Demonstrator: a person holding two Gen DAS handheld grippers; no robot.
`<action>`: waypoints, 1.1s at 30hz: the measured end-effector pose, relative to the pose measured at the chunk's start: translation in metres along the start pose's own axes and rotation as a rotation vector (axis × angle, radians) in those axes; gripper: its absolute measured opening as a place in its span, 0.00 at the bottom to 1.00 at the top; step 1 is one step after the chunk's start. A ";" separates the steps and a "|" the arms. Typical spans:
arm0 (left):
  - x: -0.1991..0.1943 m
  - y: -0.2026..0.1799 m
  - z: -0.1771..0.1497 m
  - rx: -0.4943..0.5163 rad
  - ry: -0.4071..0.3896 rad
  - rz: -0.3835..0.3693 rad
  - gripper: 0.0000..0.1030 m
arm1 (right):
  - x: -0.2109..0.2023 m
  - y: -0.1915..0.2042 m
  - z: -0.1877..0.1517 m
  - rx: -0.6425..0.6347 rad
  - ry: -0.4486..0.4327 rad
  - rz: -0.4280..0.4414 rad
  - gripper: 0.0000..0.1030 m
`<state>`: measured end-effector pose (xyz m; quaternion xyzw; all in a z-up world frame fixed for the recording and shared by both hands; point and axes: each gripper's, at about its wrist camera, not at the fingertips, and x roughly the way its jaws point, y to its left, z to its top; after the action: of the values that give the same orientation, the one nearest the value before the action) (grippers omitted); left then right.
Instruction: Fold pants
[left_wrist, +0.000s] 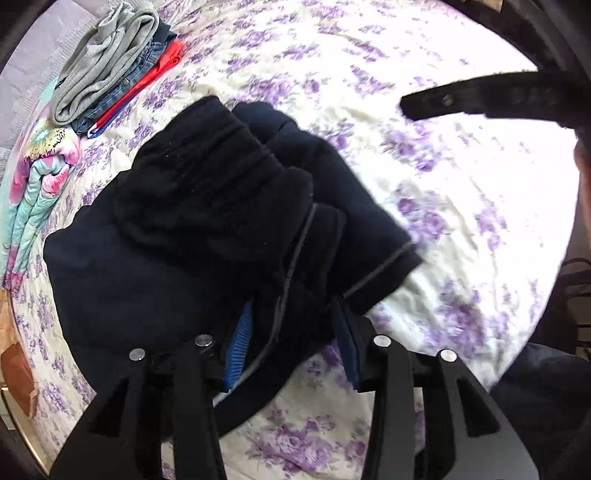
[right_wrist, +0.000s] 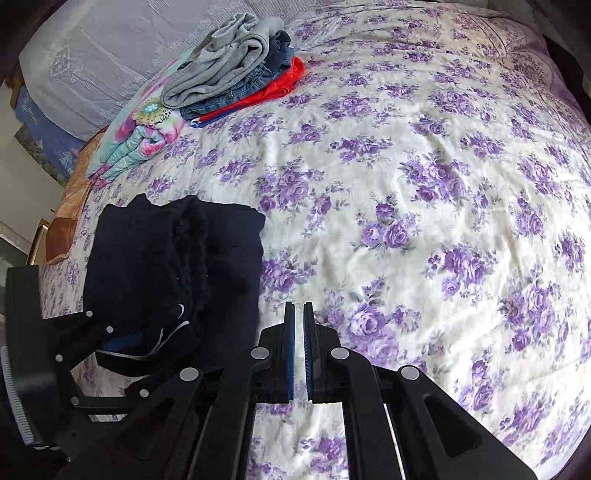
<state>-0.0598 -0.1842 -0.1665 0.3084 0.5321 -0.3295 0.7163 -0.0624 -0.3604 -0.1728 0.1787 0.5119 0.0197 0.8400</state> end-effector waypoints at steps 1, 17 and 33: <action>-0.014 0.004 -0.006 -0.019 -0.026 -0.061 0.39 | -0.006 0.005 -0.002 -0.003 -0.003 0.041 0.06; 0.001 0.160 -0.072 -0.604 -0.124 -0.251 0.44 | 0.071 0.088 0.026 -0.160 0.189 0.209 0.73; 0.012 0.132 -0.061 -0.537 -0.055 -0.271 0.44 | 0.062 0.059 0.017 0.026 0.233 0.188 0.28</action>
<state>0.0143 -0.0597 -0.1812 0.0251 0.6167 -0.2780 0.7360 -0.0090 -0.2964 -0.1995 0.2329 0.5873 0.1122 0.7670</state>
